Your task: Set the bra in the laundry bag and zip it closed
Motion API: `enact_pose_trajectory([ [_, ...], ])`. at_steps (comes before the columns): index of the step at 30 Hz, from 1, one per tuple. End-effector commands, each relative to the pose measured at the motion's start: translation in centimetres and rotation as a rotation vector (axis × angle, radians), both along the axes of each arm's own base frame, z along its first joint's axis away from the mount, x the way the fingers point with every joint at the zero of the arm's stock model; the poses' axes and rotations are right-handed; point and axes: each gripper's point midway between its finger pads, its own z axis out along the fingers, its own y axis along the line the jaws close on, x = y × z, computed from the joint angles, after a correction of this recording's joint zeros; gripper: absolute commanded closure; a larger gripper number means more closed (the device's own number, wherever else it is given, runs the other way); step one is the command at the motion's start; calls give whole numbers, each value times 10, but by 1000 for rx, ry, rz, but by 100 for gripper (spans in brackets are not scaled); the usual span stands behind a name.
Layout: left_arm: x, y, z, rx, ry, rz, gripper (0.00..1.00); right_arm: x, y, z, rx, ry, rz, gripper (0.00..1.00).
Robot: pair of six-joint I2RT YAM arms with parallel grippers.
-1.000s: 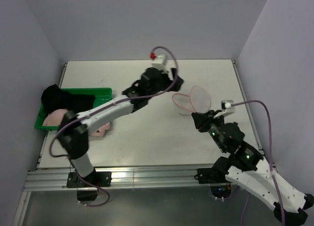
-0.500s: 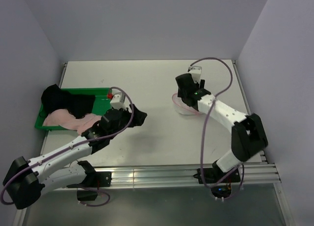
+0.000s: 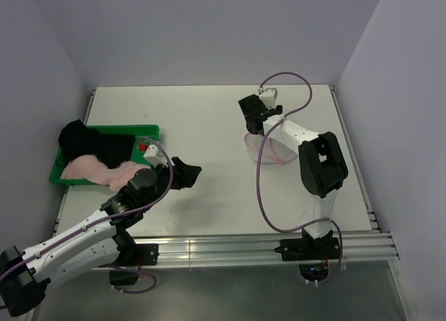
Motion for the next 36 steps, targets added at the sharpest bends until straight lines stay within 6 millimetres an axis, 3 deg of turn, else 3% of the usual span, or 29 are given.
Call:
enact_pose_trajectory([
  [1, -2, -1, 11, -34, -29, -6, 25, 7, -20, 18, -63, -25, -64, 35],
  [3, -2, -1, 13, -42, -38, -10, 25, 7, -22, 16, -65, -19, -69, 49],
  [4, -2, -1, 13, -43, -40, -10, 25, 6, -24, 16, -64, -18, -72, 66],
  [7, 0, -3, 21, -33, -53, -13, 26, 11, -23, 17, -15, -45, -64, 96],
  [8, 0, -2, 19, -24, -46, -8, 26, 11, -16, 12, 24, -41, -35, 100],
  [10, 0, -1, 18, -34, -47, -2, 26, 18, -2, 31, 125, -136, 18, 100],
  [11, -1, -1, 20, -46, -53, -2, 26, 11, 0, 24, 158, -135, 46, 100],
  [13, 0, -1, 25, -50, -61, -2, 26, 19, 19, 55, 324, -261, 144, 100],
  [14, 2, -1, 24, -41, -57, 2, 26, 14, 20, 49, 372, -264, 163, 100],
  [16, 2, -1, 22, -41, -52, 7, 26, 12, 31, 77, 517, -355, 233, 100],
  [17, 1, -3, 21, -47, -50, 2, 26, 6, 22, 67, 540, -359, 228, 100],
  [19, 2, -8, 20, -57, -48, -11, 26, 2, 15, 92, 614, -460, 256, 100],
  [20, 3, -10, 21, -54, -46, -14, 26, -6, 11, 79, 630, -446, 253, 100],
  [22, 4, -16, 21, -53, -45, -21, 27, -11, 6, 91, 688, -511, 266, 100],
  [23, 5, -19, 16, -43, -36, -23, 27, -17, -4, 77, 693, -497, 242, 100],
  [25, 6, -26, 16, -45, -38, -37, 27, -24, -11, 76, 722, -517, 228, 100],
  [30, 14, -42, 7, -11, -18, -51, 27, -39, -43, 29, 714, -447, 74, 93],
  [32, 16, -46, 7, -7, -16, -54, 27, -47, -54, 11, 714, -416, 10, 88],
  [36, 21, -47, 19, 26, -21, -49, 26, -56, -86, 3, 722, -441, -149, 71],
])
